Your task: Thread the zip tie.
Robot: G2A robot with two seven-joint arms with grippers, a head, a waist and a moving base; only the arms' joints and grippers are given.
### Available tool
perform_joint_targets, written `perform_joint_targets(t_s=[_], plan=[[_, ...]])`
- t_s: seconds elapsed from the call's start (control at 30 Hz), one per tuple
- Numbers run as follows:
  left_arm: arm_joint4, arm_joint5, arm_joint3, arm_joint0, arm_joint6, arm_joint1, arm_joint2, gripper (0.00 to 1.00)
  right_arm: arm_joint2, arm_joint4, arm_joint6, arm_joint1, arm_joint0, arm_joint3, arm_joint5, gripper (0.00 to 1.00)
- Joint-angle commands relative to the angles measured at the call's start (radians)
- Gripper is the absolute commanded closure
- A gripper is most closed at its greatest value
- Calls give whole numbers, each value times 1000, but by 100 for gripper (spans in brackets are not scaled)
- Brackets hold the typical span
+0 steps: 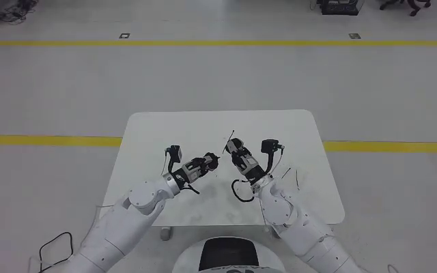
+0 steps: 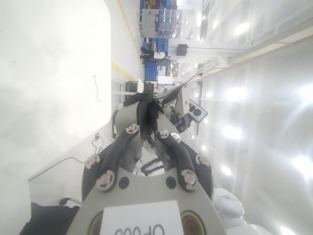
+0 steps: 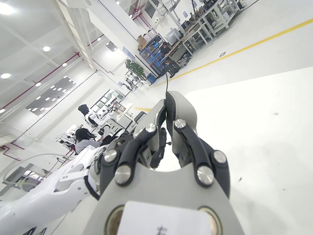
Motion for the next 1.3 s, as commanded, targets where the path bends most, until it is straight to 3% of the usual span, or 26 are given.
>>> perform_joint_targets(t_s=[0.0, 1.27], plan=[[-2, 6, 2, -1, 4, -1, -1, 100, -1, -4, 7, -2, -3, -5, 5, 100], [-2, 14, 5, 4, -15, -13, -15, 100, 8, -82, 20, -36, -13, 6, 29, 100]])
